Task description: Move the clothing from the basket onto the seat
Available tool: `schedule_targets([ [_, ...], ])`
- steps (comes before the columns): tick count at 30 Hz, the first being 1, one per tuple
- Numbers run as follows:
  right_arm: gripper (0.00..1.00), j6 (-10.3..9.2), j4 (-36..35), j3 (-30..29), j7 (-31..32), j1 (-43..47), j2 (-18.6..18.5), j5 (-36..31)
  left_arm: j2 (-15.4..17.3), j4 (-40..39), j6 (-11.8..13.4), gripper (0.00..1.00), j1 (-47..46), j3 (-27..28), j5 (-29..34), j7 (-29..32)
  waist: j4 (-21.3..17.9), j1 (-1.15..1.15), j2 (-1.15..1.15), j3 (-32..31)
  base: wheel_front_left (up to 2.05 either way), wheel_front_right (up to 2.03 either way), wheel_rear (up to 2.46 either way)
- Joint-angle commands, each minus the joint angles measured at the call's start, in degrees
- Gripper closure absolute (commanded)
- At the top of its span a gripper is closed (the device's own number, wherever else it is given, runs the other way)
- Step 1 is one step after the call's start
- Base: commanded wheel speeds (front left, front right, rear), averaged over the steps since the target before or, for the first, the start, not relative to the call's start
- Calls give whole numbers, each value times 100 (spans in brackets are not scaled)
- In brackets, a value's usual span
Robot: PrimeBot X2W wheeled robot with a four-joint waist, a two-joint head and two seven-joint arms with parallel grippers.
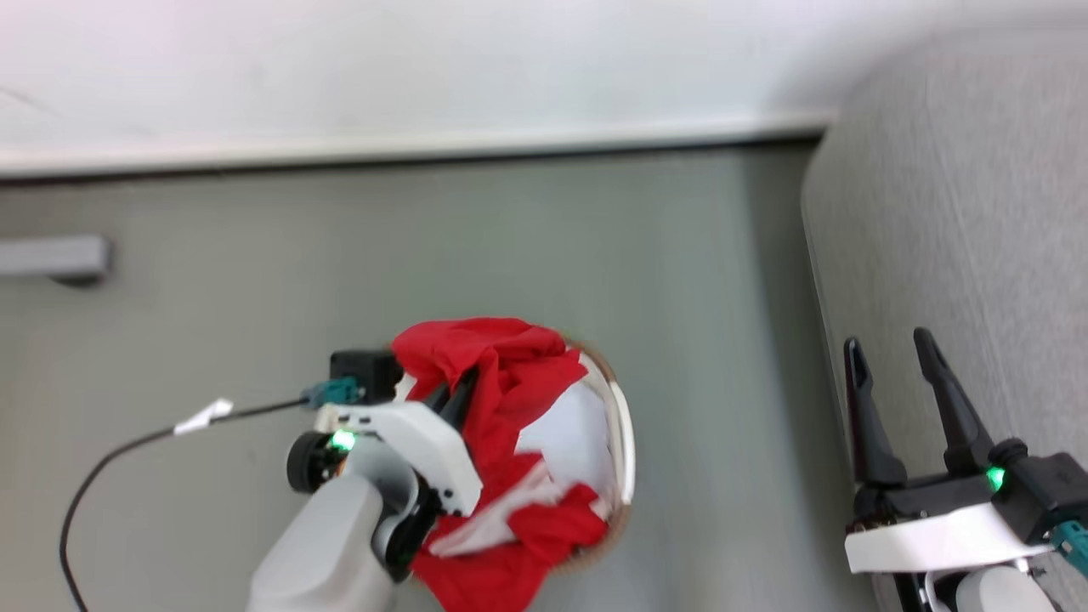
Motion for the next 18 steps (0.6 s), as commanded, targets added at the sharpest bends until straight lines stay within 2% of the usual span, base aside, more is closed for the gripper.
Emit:
schedule_targets([
  [1,0,-12,18,-15,2,142,-13,-13,108,-134,-14,100,197,13,-92,-57,304,2,0,-614,0,0,0],
  [4,0,-12,40,14,2,268,-13,-48,208,-427,-14,100,447,58,-188,-180,334,2,0,-926,0,0,0],
  [8,0,-12,57,60,2,470,-13,-133,351,-923,107,100,823,149,-242,-319,358,2,0,-1276,0,0,0],
  [18,0,-12,6,-57,3,1051,-12,-231,805,-2432,572,100,1985,336,-235,-515,448,2,0,-2104,0,0,0],
])
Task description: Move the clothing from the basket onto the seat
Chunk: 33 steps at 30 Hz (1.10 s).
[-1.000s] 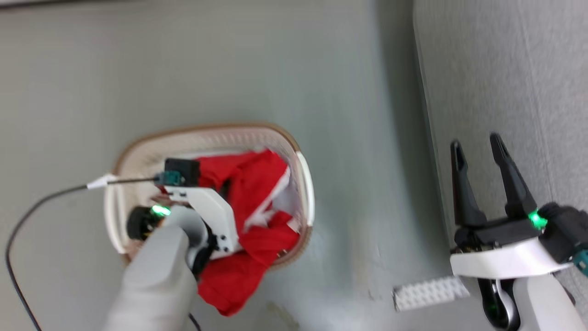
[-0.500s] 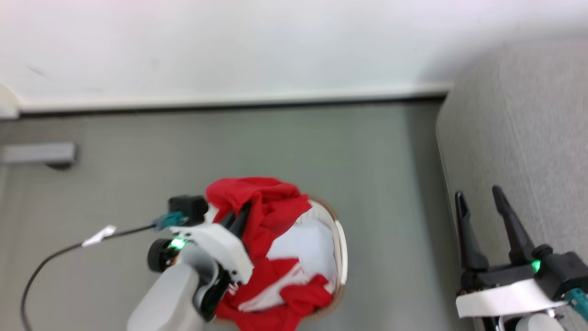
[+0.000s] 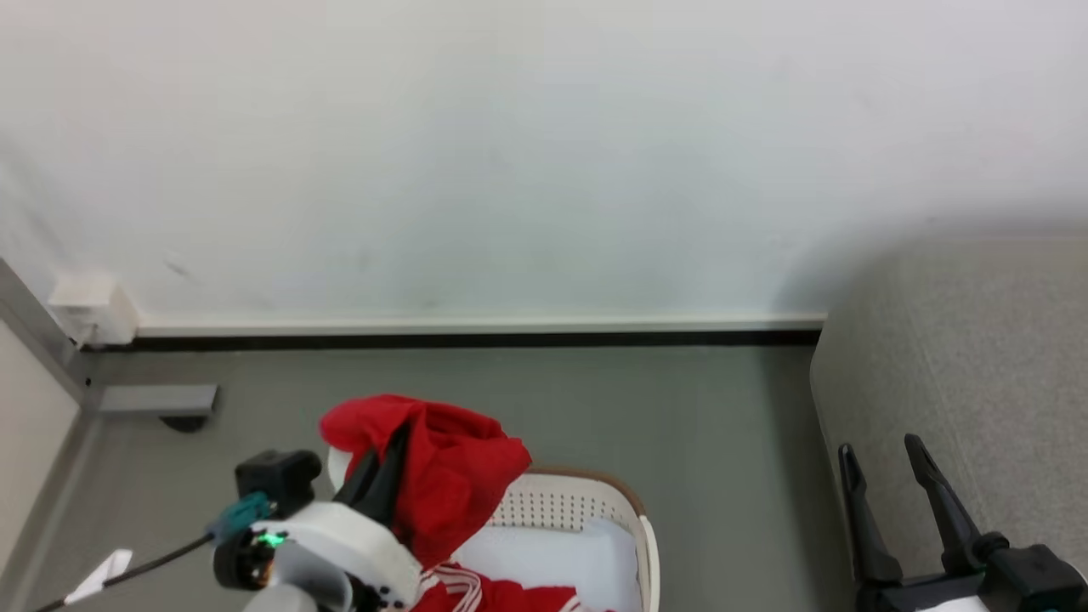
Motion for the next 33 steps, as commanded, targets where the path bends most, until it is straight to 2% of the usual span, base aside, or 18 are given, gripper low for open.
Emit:
schedule_targets([
  [1,0,-12,-51,-31,2,131,-11,-17,122,-279,93,100,249,71,-62,-8,50,2,0,-254,0,0,0],
  [11,0,-12,-183,165,3,216,-44,-95,508,-1677,479,100,927,211,-108,420,77,2,0,-375,0,0,0],
  [18,0,-12,-262,604,3,-2,-238,-105,637,-2152,523,100,924,150,-34,623,57,2,0,-324,0,0,0],
  [25,0,-12,-399,1663,3,-410,-691,101,697,-2685,417,100,745,-105,55,941,25,2,0,-339,0,0,0],
  [33,0,-12,-321,3191,99,-1262,-1272,433,612,-3057,199,100,499,-607,107,1354,-61,2,0,-353,0,0,0],
])
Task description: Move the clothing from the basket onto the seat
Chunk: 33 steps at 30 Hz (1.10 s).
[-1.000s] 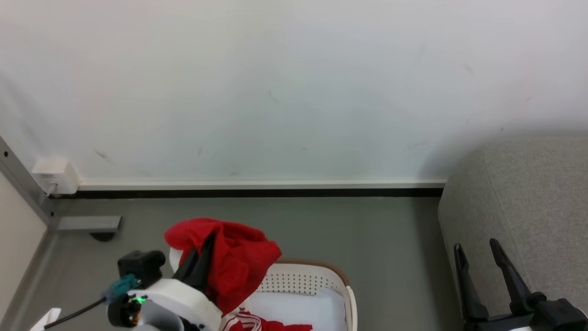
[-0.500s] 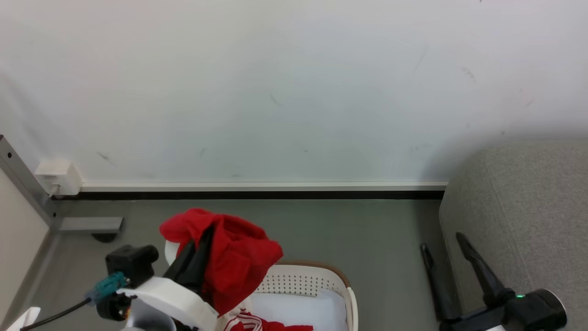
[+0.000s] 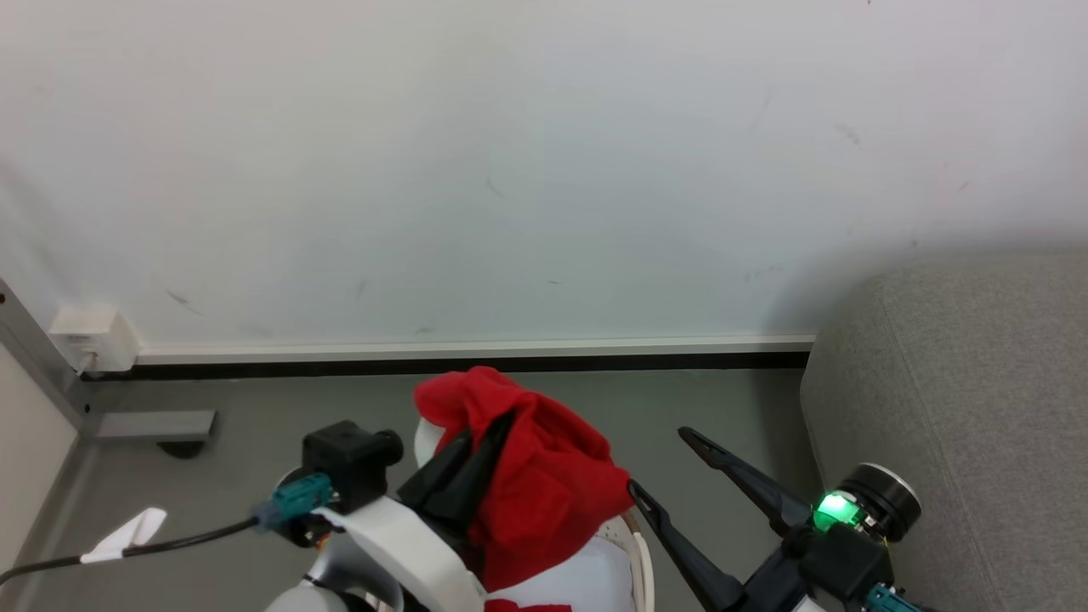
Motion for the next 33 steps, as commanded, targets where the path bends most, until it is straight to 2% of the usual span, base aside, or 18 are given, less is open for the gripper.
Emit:
schedule_targets([
  [1,0,-12,36,115,32,-164,-79,47,-21,-56,-36,100,-75,-54,21,44,-17,0,-1,9,0,0,0],
  [12,0,-12,314,780,225,-881,-397,230,-210,-409,-303,100,-295,-752,169,400,-49,0,-1,62,0,0,0],
  [17,0,-12,527,864,386,-935,-420,340,-230,-577,-452,100,-335,-994,75,510,-73,0,-1,88,0,0,0],
  [23,0,-12,756,1206,651,-914,-372,804,-231,-755,-565,100,-392,-1185,-95,546,-97,0,-1,86,0,0,0],
  [24,26,-12,781,1205,652,-918,-356,891,-229,-764,-576,100,-402,-1200,-117,551,-101,0,-1,92,0,0,0],
  [26,84,-12,842,1189,659,-936,-341,992,-227,-773,-593,100,-413,-1225,-150,553,-111,0,-1,98,0,0,0],
  [27,100,-12,860,1178,649,-939,-322,1054,-218,-768,-587,100,-418,-1233,-148,547,-118,0,-1,102,0,0,0],
  [33,100,-12,880,1011,546,-910,-337,1375,-153,-643,-544,100,-398,-1182,-111,459,-162,0,-1,139,0,0,0],
])
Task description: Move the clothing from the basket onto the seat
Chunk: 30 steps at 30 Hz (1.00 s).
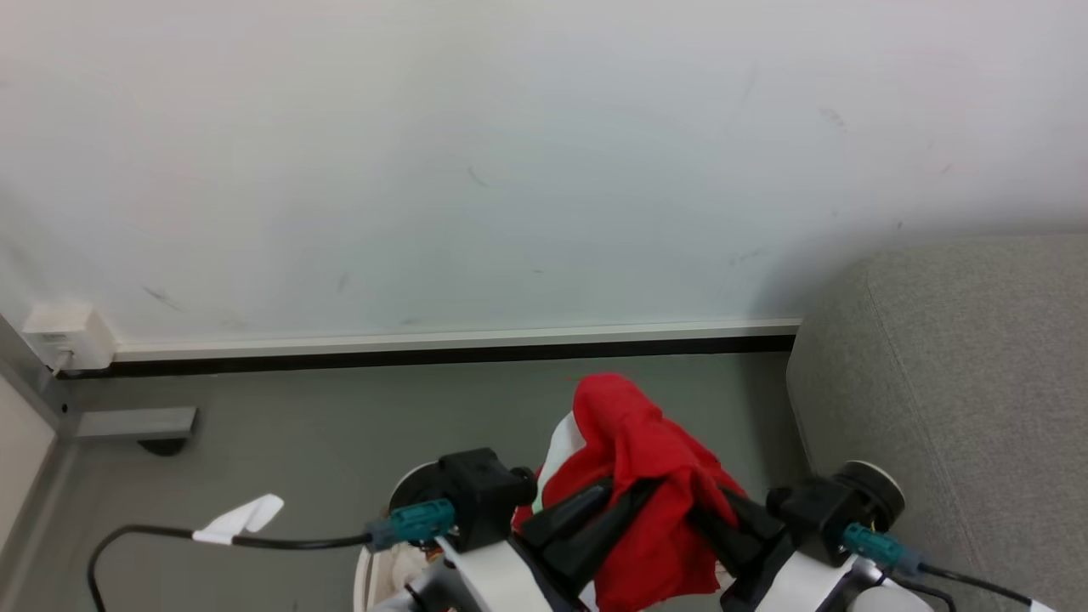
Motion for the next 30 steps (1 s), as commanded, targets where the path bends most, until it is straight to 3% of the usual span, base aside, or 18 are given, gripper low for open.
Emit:
schedule_targets([
  [1,100,-12,-1,-100,-54,8,-32,111,43,54,36,85,-35,47,-9,-72,-19,0,-1,16,0,0,0],
  [2,100,-12,-5,-140,-65,42,-46,150,45,79,54,66,-33,65,22,-102,-31,0,-1,25,0,0,0],
  [3,100,-12,-10,-193,-67,72,-58,194,65,111,67,33,-36,75,70,-147,-49,0,-1,34,0,0,0],
  [4,100,-12,-14,-250,-80,98,-68,240,80,144,90,11,-36,82,97,-186,-70,0,-1,44,0,0,0],
  [5,100,-12,-21,-306,-93,122,-75,284,76,182,97,0,-26,90,111,-220,-90,0,-1,54,0,0,0],
  [14,100,-12,16,-894,-133,271,-109,457,192,728,191,0,48,68,611,-937,-549,0,-1,150,0,0,0],
  [24,100,-12,-139,-1537,-92,461,-249,297,-56,1442,130,0,-82,-79,777,-1684,-1441,0,-1,365,0,0,0],
  [30,100,-12,-202,-1964,-75,606,-183,255,-141,1683,101,0,-234,-162,837,-1834,-1747,0,-1,529,0,0,0],
])
